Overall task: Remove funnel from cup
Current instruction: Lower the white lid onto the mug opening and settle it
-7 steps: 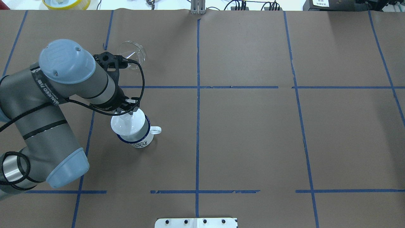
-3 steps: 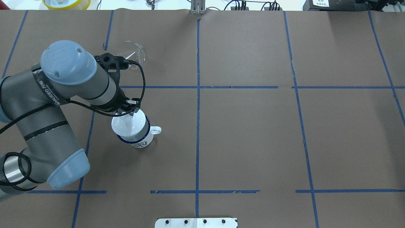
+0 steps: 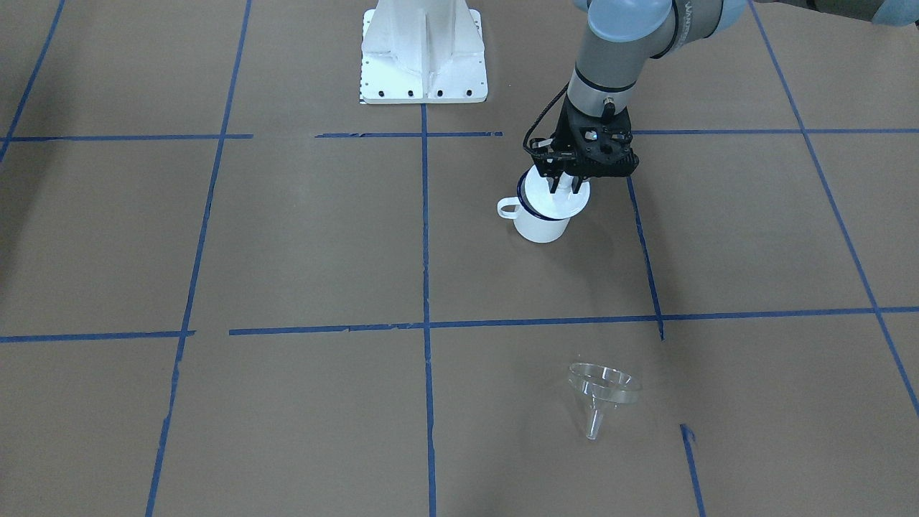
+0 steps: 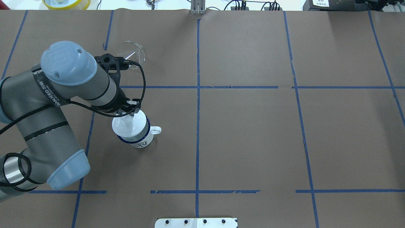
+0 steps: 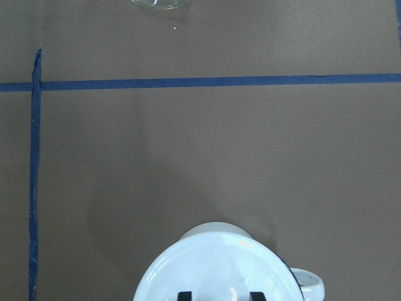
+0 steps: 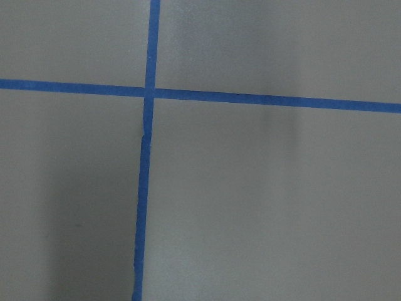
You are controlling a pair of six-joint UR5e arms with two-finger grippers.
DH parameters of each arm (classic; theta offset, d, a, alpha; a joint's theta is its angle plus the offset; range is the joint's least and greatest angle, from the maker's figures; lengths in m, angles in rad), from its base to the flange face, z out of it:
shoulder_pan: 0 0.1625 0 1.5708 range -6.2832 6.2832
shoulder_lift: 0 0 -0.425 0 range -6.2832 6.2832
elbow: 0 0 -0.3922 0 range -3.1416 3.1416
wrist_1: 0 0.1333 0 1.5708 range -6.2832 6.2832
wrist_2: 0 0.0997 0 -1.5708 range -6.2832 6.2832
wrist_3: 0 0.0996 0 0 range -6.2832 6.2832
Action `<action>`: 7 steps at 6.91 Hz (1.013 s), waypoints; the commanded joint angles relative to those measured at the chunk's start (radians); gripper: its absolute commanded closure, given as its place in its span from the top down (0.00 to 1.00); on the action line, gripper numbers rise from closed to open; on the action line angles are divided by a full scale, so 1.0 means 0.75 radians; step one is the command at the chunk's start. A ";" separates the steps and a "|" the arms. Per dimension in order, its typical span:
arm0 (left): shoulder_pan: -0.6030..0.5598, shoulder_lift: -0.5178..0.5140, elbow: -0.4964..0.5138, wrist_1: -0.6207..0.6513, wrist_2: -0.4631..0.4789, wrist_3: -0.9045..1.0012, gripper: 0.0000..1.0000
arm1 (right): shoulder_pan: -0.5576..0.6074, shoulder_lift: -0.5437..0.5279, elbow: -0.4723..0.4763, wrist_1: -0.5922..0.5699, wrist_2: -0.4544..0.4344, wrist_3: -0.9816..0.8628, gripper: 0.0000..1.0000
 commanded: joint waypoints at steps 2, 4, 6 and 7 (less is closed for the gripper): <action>0.003 0.004 0.003 -0.013 0.000 -0.001 0.00 | 0.000 0.000 0.000 0.000 0.000 0.000 1.00; 0.003 0.008 0.003 -0.020 0.000 0.001 0.22 | 0.000 0.000 0.000 0.000 0.000 0.000 1.00; 0.003 0.010 -0.001 -0.020 0.000 0.003 0.67 | 0.000 0.000 0.000 0.000 0.000 0.000 1.00; 0.003 0.010 -0.007 -0.020 0.000 0.003 0.84 | 0.000 0.000 0.000 0.000 0.000 0.000 1.00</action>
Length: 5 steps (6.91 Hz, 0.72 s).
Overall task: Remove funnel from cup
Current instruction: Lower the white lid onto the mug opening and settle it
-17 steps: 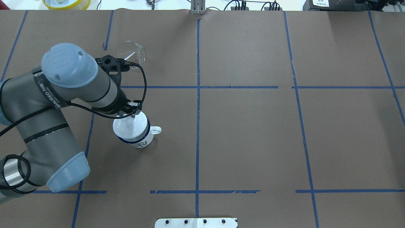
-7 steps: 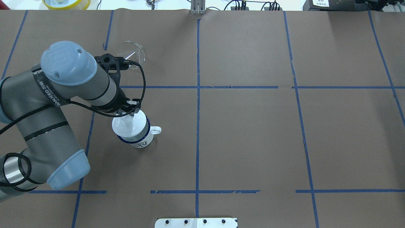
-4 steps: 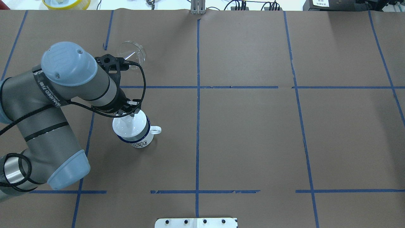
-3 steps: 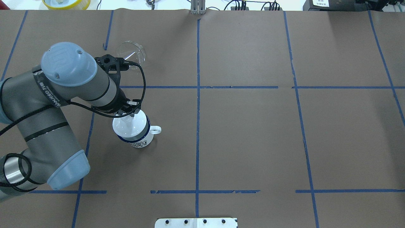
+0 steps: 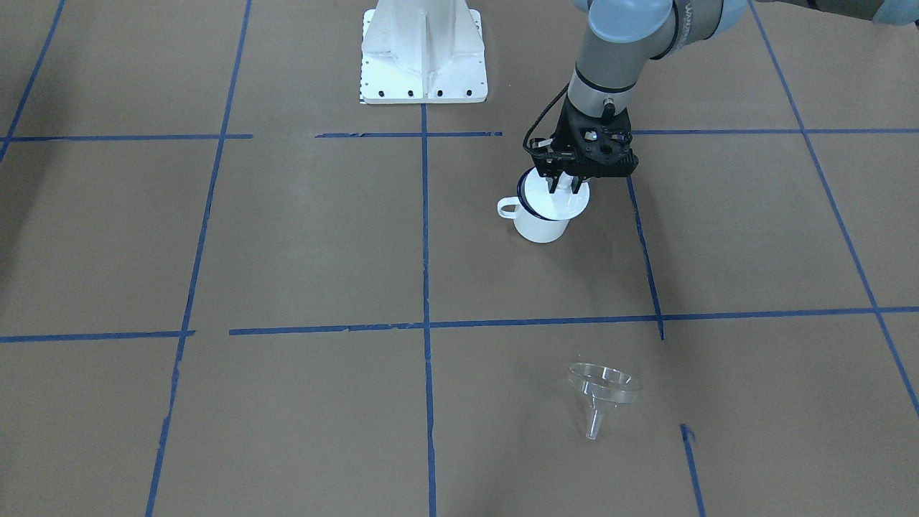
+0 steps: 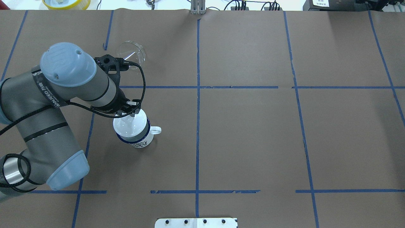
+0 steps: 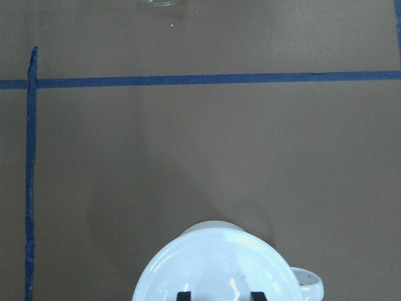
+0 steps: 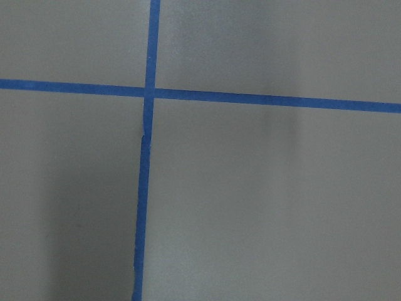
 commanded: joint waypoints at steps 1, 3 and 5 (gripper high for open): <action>-0.002 0.001 -0.010 0.000 0.002 0.011 0.96 | 0.000 0.000 0.000 0.000 0.000 0.000 1.00; -0.010 0.009 -0.020 -0.016 0.002 0.074 0.99 | 0.000 0.000 0.000 0.000 0.000 0.000 1.00; -0.164 0.106 -0.024 -0.088 -0.018 0.495 1.00 | 0.000 0.000 0.000 0.000 0.000 0.000 1.00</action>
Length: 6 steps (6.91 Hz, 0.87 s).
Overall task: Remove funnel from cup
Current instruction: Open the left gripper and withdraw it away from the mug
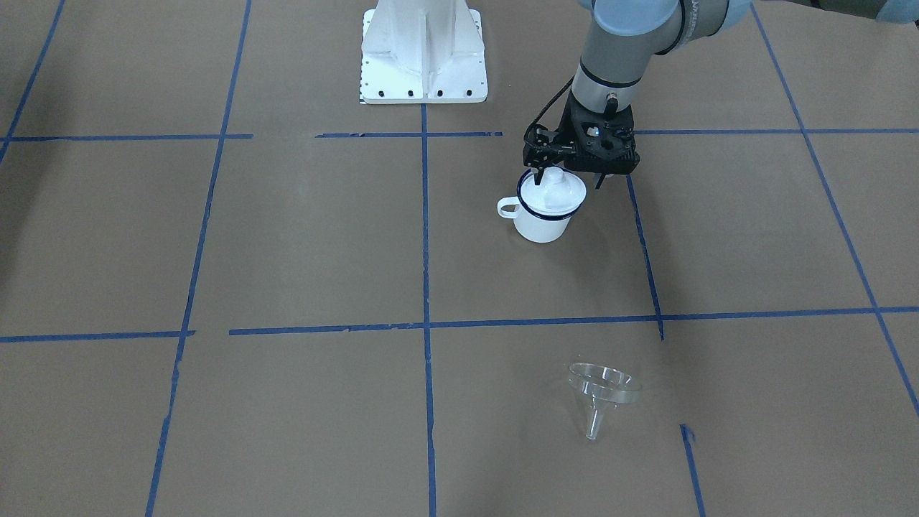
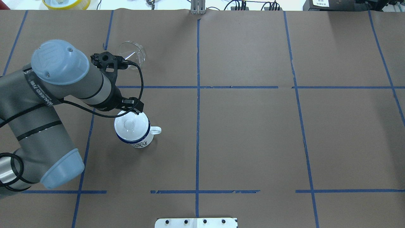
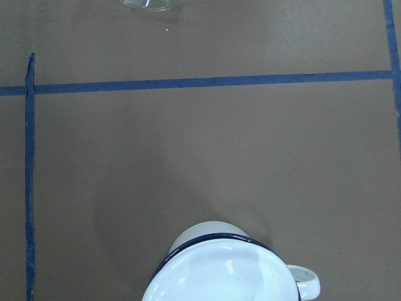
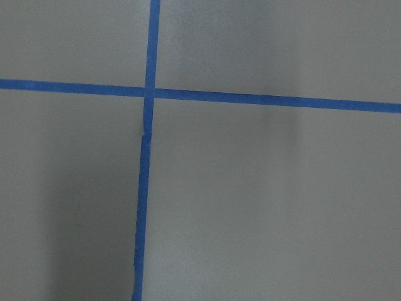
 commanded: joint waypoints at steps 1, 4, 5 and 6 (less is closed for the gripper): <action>-0.275 0.173 0.003 -0.104 -0.165 0.510 1.00 | 0.000 0.000 0.000 0.000 0.000 0.000 1.00; -0.829 0.482 0.119 -0.150 -0.460 1.153 1.00 | 0.000 0.000 0.000 0.000 0.000 0.000 1.00; -0.983 0.560 0.225 -0.148 -0.513 1.440 1.00 | 0.000 0.000 0.000 0.000 0.000 0.000 1.00; -1.114 0.634 0.321 -0.146 -0.538 1.593 1.00 | 0.000 0.000 0.000 0.000 0.000 0.000 1.00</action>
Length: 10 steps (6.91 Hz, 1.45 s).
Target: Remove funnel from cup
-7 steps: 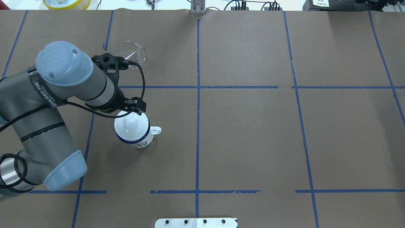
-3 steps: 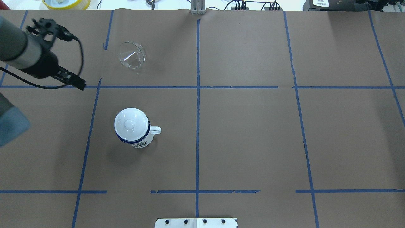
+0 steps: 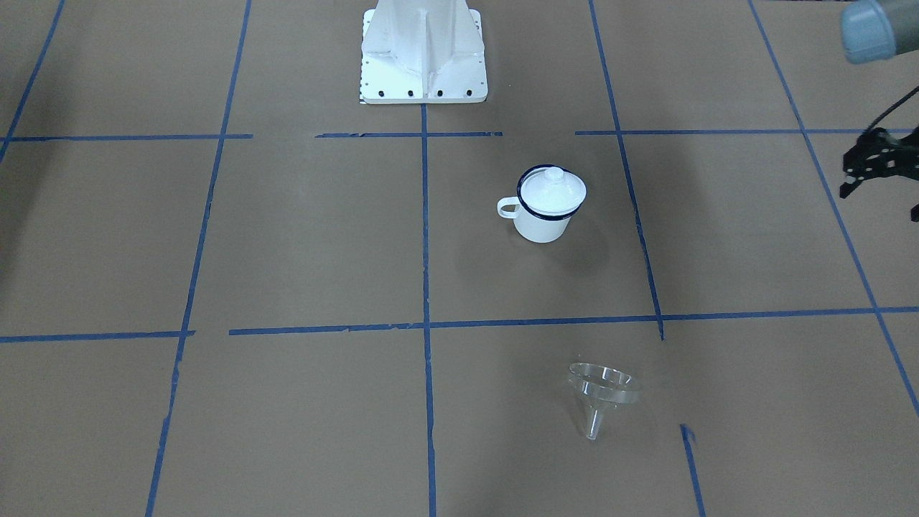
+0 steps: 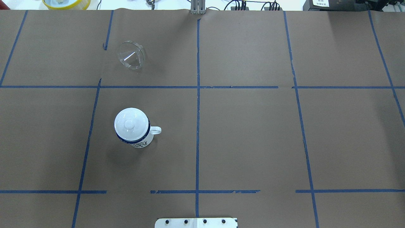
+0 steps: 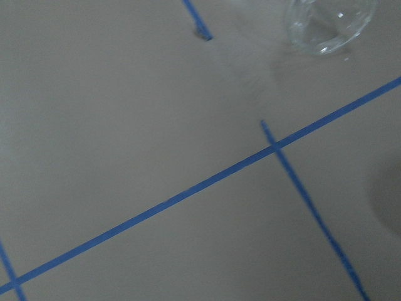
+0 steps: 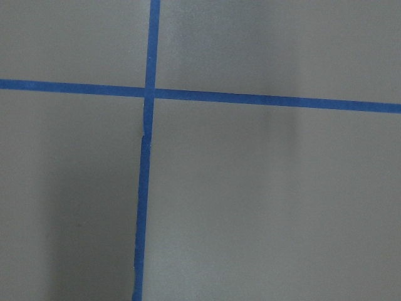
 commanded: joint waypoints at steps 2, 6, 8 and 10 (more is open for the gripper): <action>-0.320 0.096 0.244 0.046 -0.030 0.249 1.00 | 0.000 0.000 0.000 0.000 0.000 0.000 1.00; -0.320 0.106 0.258 0.069 -0.036 0.239 1.00 | 0.000 0.000 0.000 0.000 0.000 0.000 1.00; -0.320 0.106 0.242 0.063 -0.034 0.243 1.00 | 0.000 0.000 0.000 0.000 0.000 0.000 1.00; -0.320 0.110 0.238 0.063 -0.034 0.243 1.00 | 0.000 0.000 0.000 0.000 0.000 0.000 1.00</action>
